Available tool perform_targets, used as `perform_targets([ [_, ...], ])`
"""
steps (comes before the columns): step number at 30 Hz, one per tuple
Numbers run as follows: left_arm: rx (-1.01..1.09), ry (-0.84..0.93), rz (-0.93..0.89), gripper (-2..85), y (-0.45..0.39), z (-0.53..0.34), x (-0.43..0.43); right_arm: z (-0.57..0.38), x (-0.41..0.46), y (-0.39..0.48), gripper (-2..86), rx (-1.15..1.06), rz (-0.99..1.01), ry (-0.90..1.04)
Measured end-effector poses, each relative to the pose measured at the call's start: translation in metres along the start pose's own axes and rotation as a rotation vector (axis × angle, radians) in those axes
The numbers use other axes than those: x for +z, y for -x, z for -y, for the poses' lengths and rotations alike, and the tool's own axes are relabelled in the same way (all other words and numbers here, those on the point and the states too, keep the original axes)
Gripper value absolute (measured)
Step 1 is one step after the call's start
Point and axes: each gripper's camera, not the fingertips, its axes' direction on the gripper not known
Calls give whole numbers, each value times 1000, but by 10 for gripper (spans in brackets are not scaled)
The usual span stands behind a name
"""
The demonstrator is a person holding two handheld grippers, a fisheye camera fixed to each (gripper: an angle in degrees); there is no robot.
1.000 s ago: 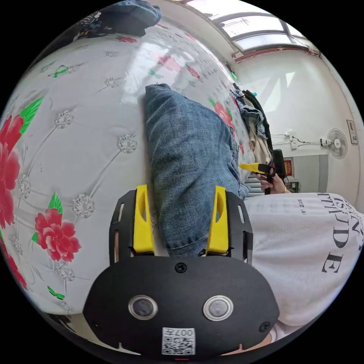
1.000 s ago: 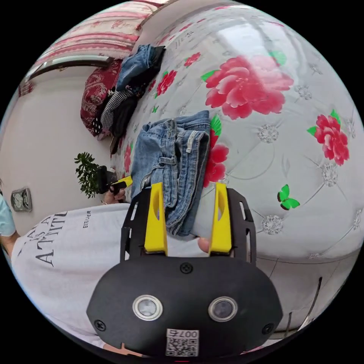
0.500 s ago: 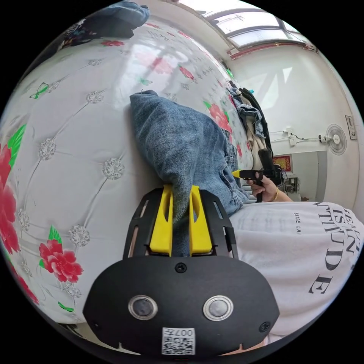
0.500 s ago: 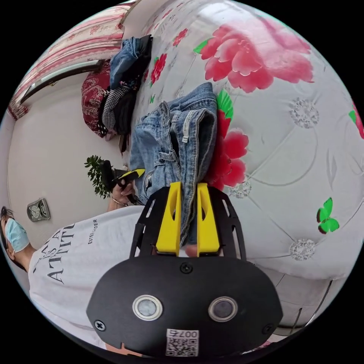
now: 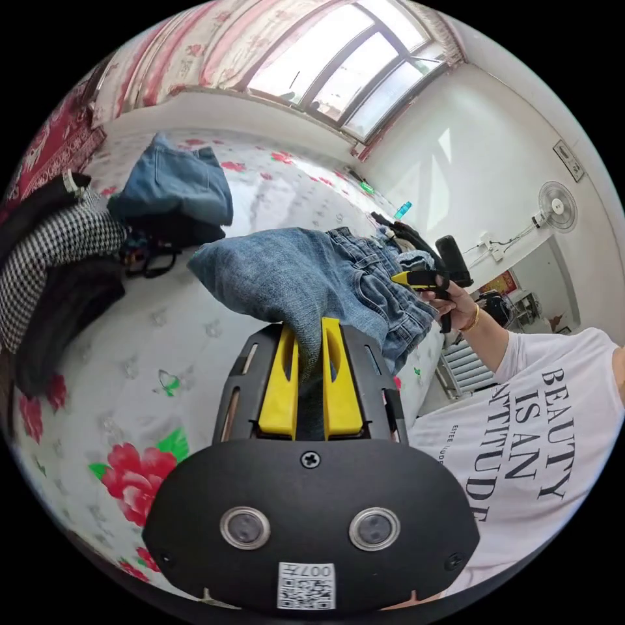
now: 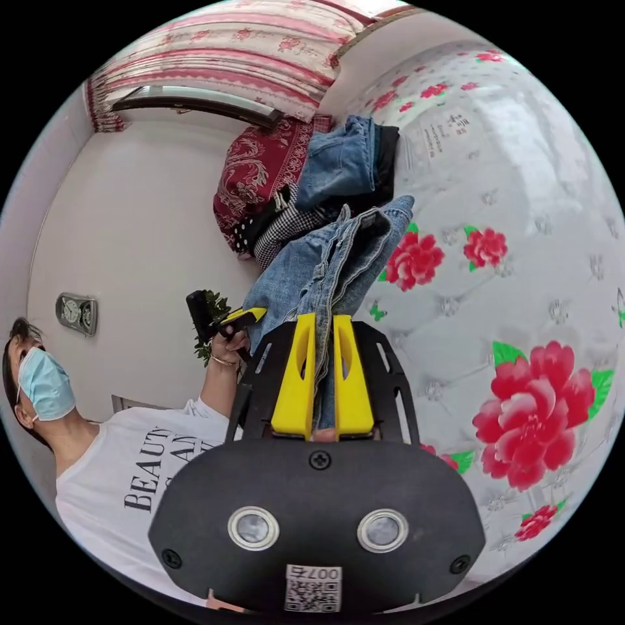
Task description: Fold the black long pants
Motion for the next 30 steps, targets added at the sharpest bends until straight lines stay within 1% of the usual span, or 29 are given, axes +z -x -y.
perform_targets([
  [1,19,-39,23,56,10,31,-18,43,-1,18,56,-45,7,-24],
  [2,31,-76,45,56,21,62,-35,65,-1,26,56,-68,11,-36],
  [4,44,-124,83,58,42,111,-55,155,3,57,58,-136,24,-85],
  [5,16,-148,101,60,62,143,-65,177,6,64,59,-150,20,-98],
  [6,-8,-155,112,61,74,158,-67,224,15,74,60,-166,9,-122],
  [7,-86,-166,148,66,98,184,-68,268,27,79,62,-156,-10,-143],
  [8,-167,-175,217,71,120,200,-64,288,35,78,63,-139,-23,-157],
  [9,-209,-178,265,75,130,204,-59,321,51,75,64,-112,-56,-179],
  [10,-311,-171,351,80,148,202,-48,344,71,70,64,-108,-121,-184],
  [11,-400,-140,394,83,161,190,-32,350,81,66,65,-101,-161,-179],
  [12,-421,-128,404,82,163,181,-24,354,104,59,66,-101,-221,-153],
  [15,-330,-105,453,80,136,120,16,315,157,36,68,-153,-258,-30],
  [17,-257,-10,507,73,94,61,51,267,179,16,69,-182,-307,68],
  [18,-239,17,521,71,82,46,59,226,189,3,69,-196,-365,138],
  [19,-204,83,536,66,55,17,77,180,195,-8,70,-201,-446,208],
  [20,-161,165,539,61,27,-10,94,156,197,-14,69,-201,-490,247],
  [22,-101,271,580,54,-18,-45,116,59,189,-24,69,-204,-647,377],
  [23,-85,339,583,34,-45,-66,129,36,185,-25,69,-203,-677,408],
  [25,-65,425,555,8,-87,-88,147,-43,166,-21,68,-174,-765,553],
  [27,-58,453,500,-4,-125,-101,160,-91,155,-10,68,-190,-802,639],
  [28,-61,476,444,-7,-147,-104,170,-118,149,-2,67,-193,-842,664],
  [30,-26,504,421,-9,-178,-102,185,-147,144,4,66,-193,-851,671],
])
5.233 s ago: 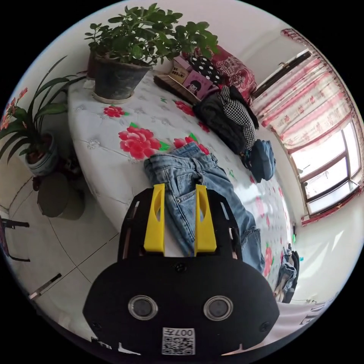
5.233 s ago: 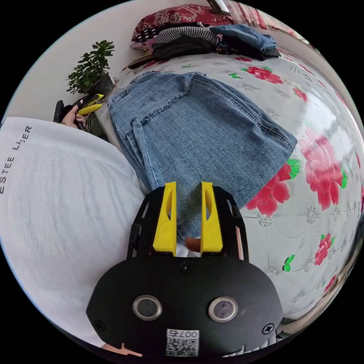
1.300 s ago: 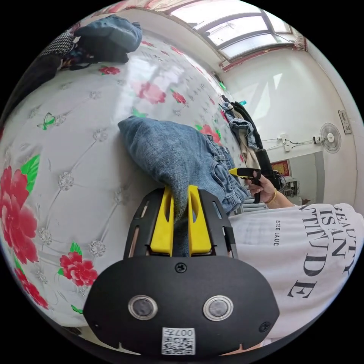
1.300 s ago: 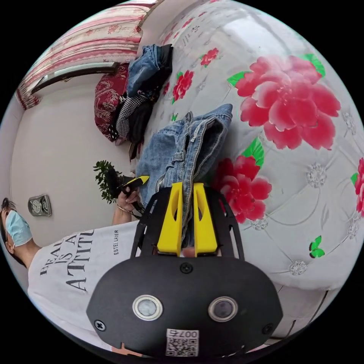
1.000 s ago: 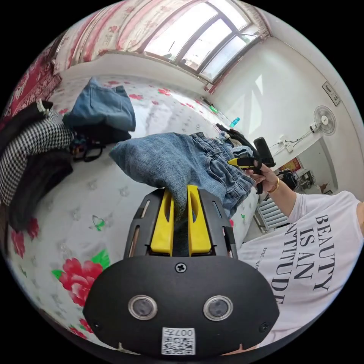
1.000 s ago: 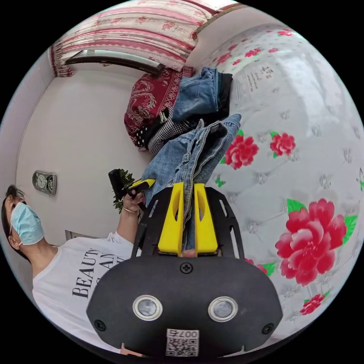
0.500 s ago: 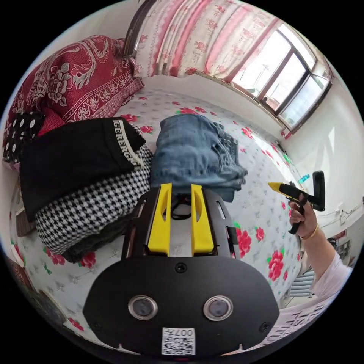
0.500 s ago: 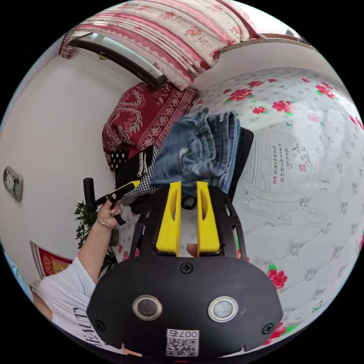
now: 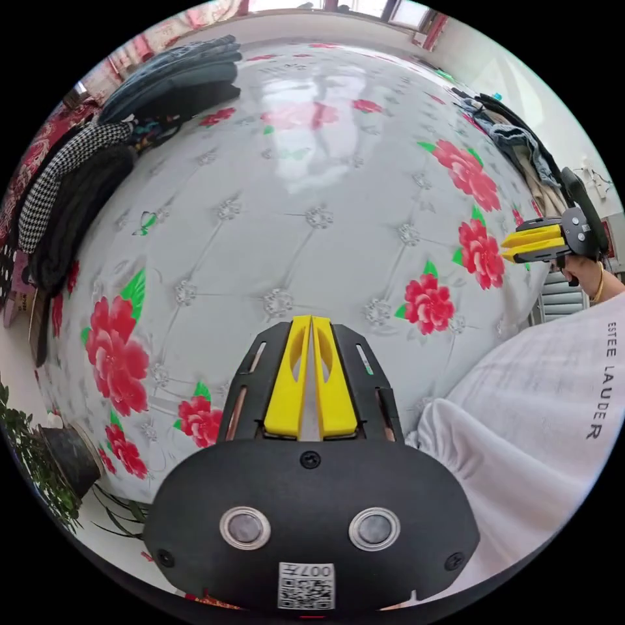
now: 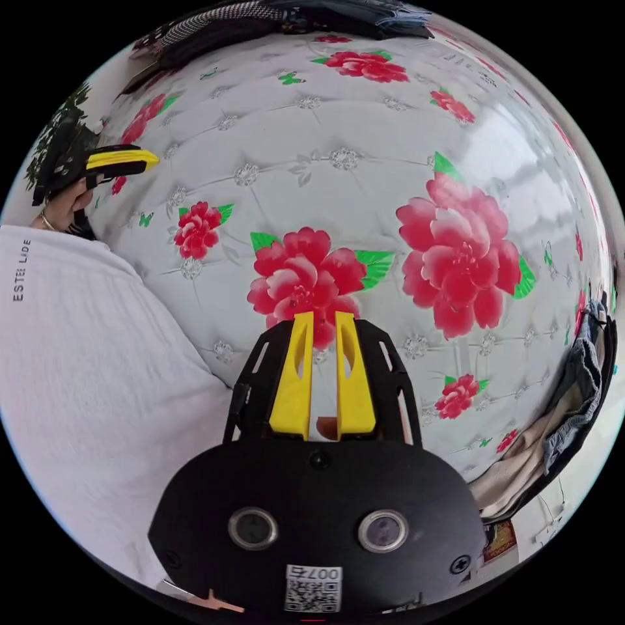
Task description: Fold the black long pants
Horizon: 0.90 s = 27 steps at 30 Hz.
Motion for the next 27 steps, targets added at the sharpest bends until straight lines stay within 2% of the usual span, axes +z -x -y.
perform_targets([
  [2,73,4,-2,-10,-39,13,-6,-14,13,5,64,25,28,9],
  [5,113,18,20,-10,-71,31,-10,-41,16,3,58,96,19,-133],
  [9,72,68,30,-10,-93,52,-9,-82,17,-16,56,111,98,-253],
  [12,48,101,50,-10,-114,62,-5,-115,13,-52,60,253,135,-280],
  [14,4,150,42,-10,-128,66,8,-152,-2,-84,68,331,144,-407],
  [17,-41,132,94,-10,-141,69,6,-230,-36,-159,79,516,37,-579],
  [19,-51,143,112,-9,-146,73,5,-302,-69,-229,86,680,-130,-706],
  [22,-69,171,108,-10,-148,80,5,-379,-107,-322,92,819,-260,-798],
  [24,-125,180,83,-10,-145,82,4,-411,-125,-373,94,851,-330,-827],
  [27,-248,164,40,-10,-138,78,3,-439,-141,-456,93,929,-464,-762],
])
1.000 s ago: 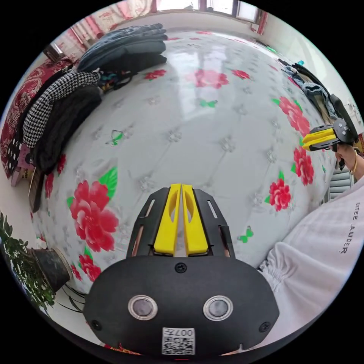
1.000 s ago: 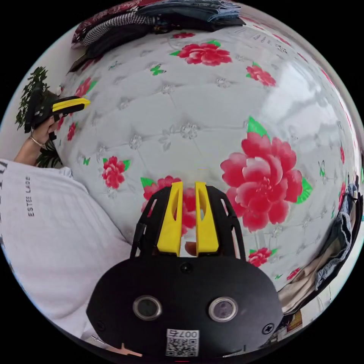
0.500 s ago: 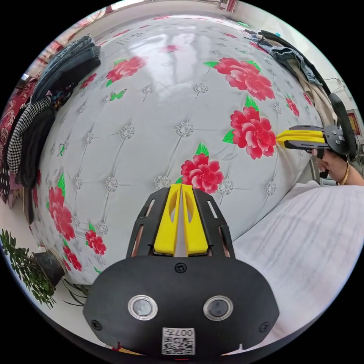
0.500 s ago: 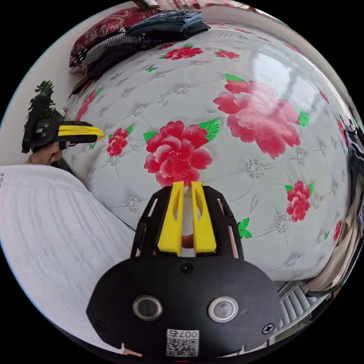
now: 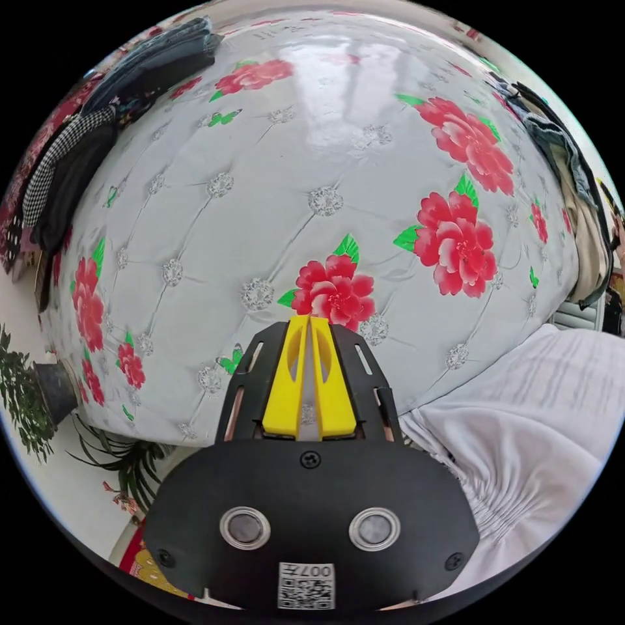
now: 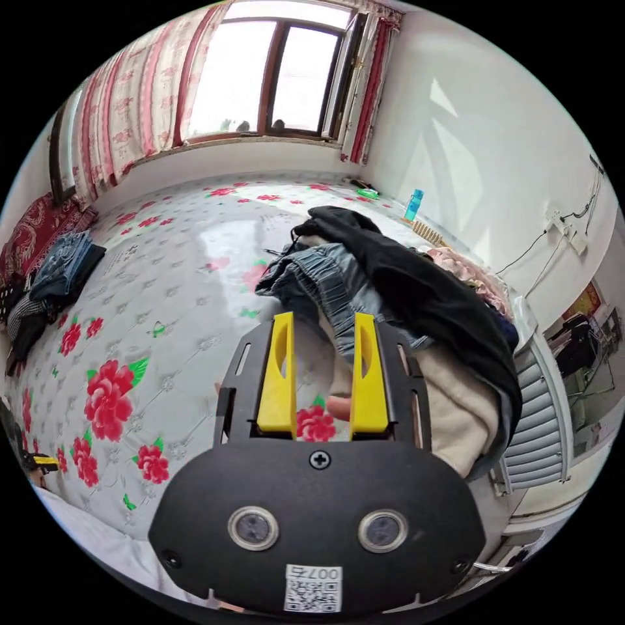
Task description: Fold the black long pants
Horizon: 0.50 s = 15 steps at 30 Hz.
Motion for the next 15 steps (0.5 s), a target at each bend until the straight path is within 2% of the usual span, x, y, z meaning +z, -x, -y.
perform_targets([
  [4,-142,-38,-12,-10,1,-11,1,48,63,-60,84,20,-122,59],
  [10,-168,-29,116,-10,-17,-18,6,74,165,-116,19,44,-58,335],
  [15,-157,-23,153,-10,-17,-28,13,67,165,-141,1,87,19,230],
])
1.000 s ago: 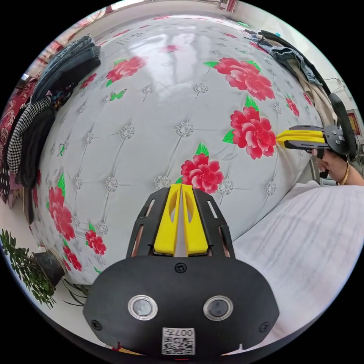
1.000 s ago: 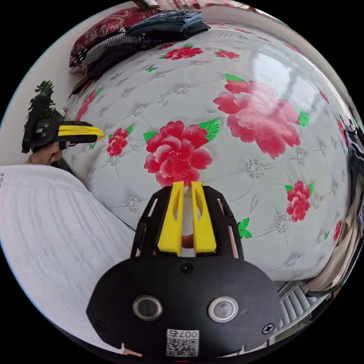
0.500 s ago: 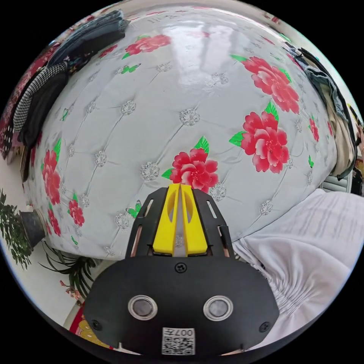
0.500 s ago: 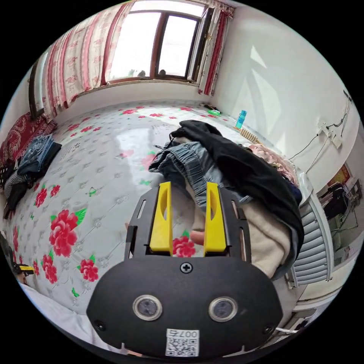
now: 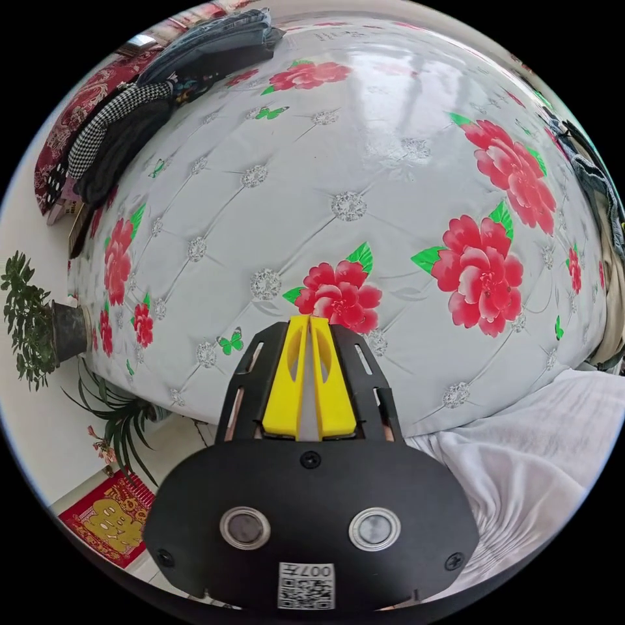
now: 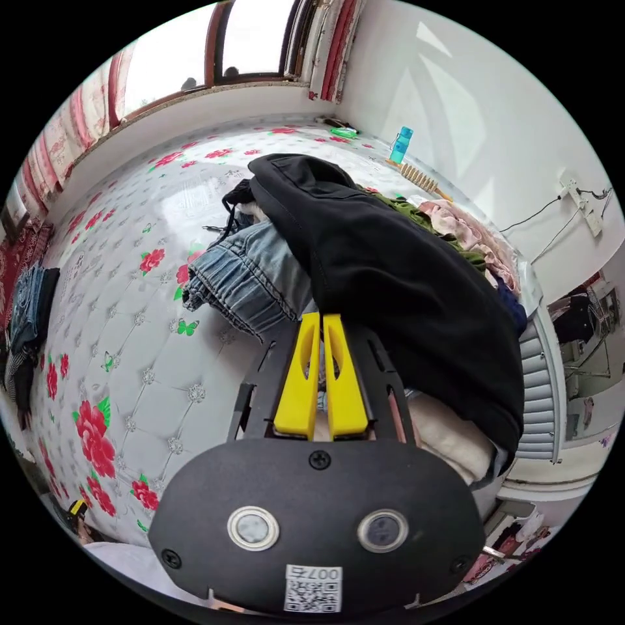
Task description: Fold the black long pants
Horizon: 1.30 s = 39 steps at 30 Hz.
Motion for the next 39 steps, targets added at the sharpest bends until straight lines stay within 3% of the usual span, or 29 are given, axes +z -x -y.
perform_targets([
  [12,-144,-78,-309,-10,88,-53,37,-61,-62,21,-2,-35,524,-177],
  [14,-118,-126,-461,-10,102,-65,43,-71,-67,47,-2,-88,620,-191],
  [20,-62,-278,-611,-10,137,-93,35,-104,-59,239,-3,-413,1075,-49],
  [25,-122,-415,-606,-10,194,-133,25,-211,-66,497,-2,-910,1365,329],
  [27,-177,-443,-615,-10,223,-155,32,-248,-73,547,-1,-1030,1413,464],
  [29,-271,-423,-549,-10,261,-189,49,-269,-82,570,0,-1164,1386,518],
  [32,-350,-403,-520,-9,303,-237,75,-265,-84,558,5,-1179,1224,401],
  [39,-489,-508,-457,4,364,-308,74,-231,-22,419,30,-740,792,322],
])
